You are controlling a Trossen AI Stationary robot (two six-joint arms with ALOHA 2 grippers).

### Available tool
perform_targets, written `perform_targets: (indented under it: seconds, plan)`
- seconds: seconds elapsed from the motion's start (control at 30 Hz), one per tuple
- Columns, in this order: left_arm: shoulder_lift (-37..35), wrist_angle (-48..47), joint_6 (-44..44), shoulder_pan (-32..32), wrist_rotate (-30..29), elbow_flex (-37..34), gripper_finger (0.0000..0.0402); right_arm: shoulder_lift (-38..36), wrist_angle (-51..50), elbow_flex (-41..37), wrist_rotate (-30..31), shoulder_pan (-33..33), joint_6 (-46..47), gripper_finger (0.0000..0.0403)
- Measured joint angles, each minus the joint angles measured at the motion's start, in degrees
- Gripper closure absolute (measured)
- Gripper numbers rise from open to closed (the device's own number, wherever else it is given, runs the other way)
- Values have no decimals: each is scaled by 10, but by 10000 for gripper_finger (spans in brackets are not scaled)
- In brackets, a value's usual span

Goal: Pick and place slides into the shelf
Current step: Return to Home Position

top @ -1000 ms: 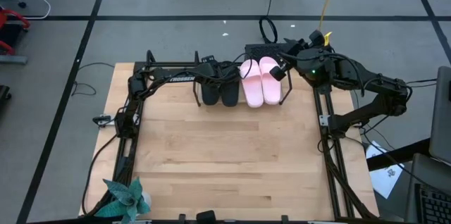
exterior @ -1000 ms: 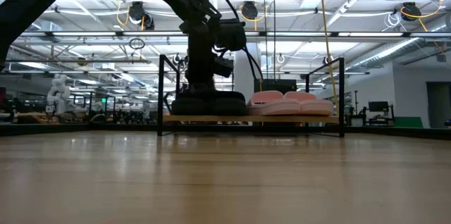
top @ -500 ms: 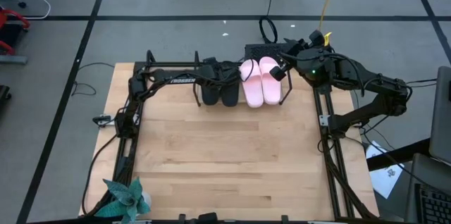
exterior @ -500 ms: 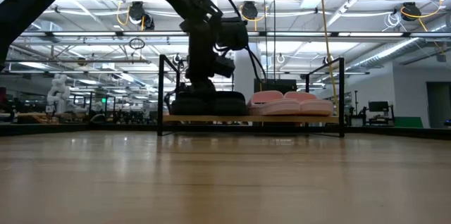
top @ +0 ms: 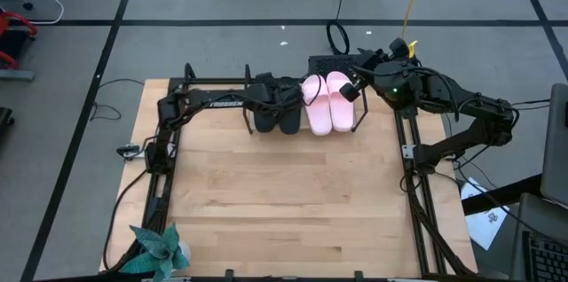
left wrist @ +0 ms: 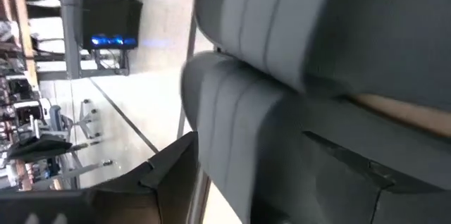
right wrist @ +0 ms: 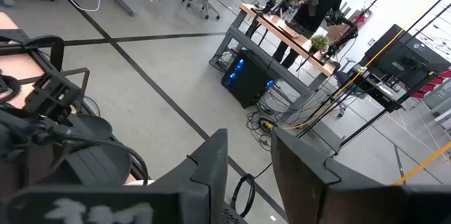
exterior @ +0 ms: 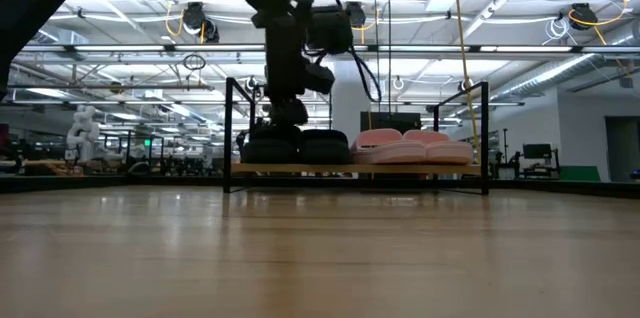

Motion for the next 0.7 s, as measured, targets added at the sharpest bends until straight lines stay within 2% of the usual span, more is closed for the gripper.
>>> perform_targets:
  seconds: [0.17, 0.37, 0.6, 0.7]
  plan:
    - [-20, -13, -1, -20, 5, 0, 151, 0, 0, 0, 0, 0, 0, 305]
    - [-85, -5, -25, -46, 5, 1, 151, 0, 6, 0, 1, 0, -9, 305]
    - [-229, -5, -111, -68, 7, 1, 151, -12, 9, 0, 4, 0, -26, 305]
    - [-301, -6, -136, -75, 28, 1, 151, -26, 8, 0, 4, 0, -27, 305]
